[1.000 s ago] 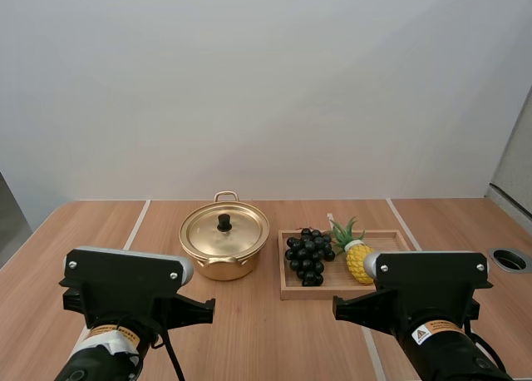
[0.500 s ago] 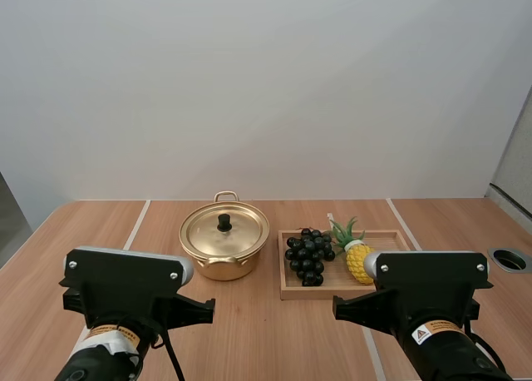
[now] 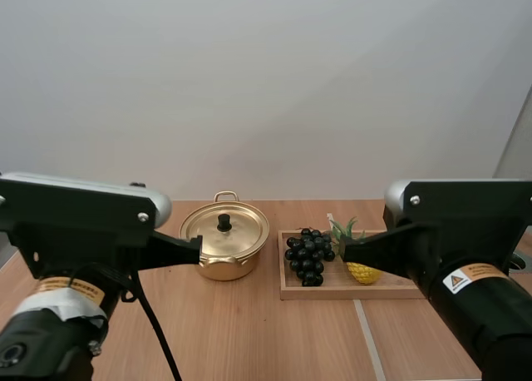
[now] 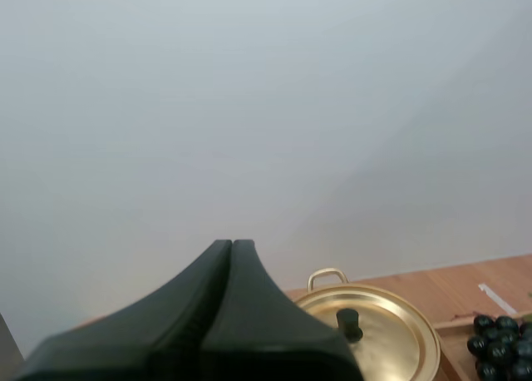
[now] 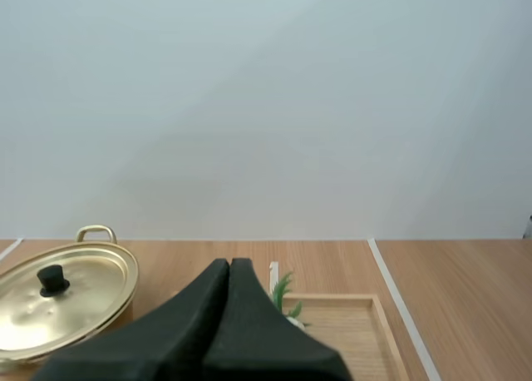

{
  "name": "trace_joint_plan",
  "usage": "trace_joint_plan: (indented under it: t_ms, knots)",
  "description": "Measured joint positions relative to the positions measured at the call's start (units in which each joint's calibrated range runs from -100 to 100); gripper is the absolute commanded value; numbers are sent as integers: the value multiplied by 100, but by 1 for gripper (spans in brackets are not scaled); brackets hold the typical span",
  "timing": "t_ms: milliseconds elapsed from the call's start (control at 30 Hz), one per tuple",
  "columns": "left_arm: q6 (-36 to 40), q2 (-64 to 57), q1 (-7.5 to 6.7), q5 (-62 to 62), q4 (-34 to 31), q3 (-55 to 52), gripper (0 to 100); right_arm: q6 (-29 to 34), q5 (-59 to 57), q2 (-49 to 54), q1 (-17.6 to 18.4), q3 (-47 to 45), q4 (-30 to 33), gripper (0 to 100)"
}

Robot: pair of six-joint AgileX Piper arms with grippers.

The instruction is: Open the pot, put the grape inside, and close it

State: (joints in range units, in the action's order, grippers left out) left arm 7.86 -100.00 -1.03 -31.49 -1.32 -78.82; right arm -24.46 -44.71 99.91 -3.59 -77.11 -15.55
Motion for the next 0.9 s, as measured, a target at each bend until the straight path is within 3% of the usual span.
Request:
trace_joint_plan:
  t_ms: [900]
  knots:
    - [0,0,0,-36,0,3161,0,0,-124,9,0,2828,-35,0]
